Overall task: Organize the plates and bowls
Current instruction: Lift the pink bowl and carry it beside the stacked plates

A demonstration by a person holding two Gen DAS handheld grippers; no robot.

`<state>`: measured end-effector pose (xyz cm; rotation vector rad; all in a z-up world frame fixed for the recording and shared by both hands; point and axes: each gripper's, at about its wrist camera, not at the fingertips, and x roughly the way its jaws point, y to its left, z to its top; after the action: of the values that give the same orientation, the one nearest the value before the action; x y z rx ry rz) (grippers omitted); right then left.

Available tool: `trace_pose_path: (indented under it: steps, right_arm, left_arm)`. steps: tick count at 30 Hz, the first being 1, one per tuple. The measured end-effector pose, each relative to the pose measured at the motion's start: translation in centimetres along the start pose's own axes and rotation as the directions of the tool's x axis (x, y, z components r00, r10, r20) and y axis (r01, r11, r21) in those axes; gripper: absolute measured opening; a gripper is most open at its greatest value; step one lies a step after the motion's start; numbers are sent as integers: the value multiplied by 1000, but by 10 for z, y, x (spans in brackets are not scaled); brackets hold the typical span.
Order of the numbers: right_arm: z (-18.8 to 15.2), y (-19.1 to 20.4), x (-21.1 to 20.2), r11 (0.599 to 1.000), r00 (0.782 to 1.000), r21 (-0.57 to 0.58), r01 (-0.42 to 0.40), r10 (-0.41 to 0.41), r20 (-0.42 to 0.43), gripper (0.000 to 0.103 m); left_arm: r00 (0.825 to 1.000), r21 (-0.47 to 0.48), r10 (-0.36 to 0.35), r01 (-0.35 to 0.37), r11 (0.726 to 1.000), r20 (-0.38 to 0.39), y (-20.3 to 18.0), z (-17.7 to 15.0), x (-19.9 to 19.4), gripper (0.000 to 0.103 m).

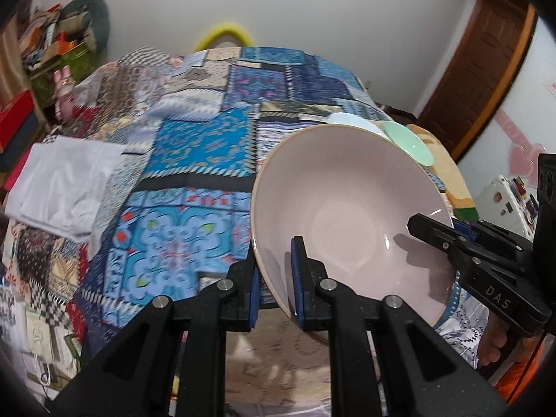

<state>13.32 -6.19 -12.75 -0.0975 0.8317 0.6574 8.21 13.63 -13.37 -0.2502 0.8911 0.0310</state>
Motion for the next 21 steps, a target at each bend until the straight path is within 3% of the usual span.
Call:
trace_pose_path:
  steps: [8, 21]
  right_arm:
    - [-1, 26, 29, 999, 998, -37, -33, 31, -54, 18]
    - [-10, 41, 74, 997, 985, -62, -56, 45, -167, 18]
  left_arm:
    - [999, -66, 28, -30, 997, -28, 43, -12, 7, 15]
    - [993, -149, 33, -50, 988, -115, 81, -32, 49, 15]
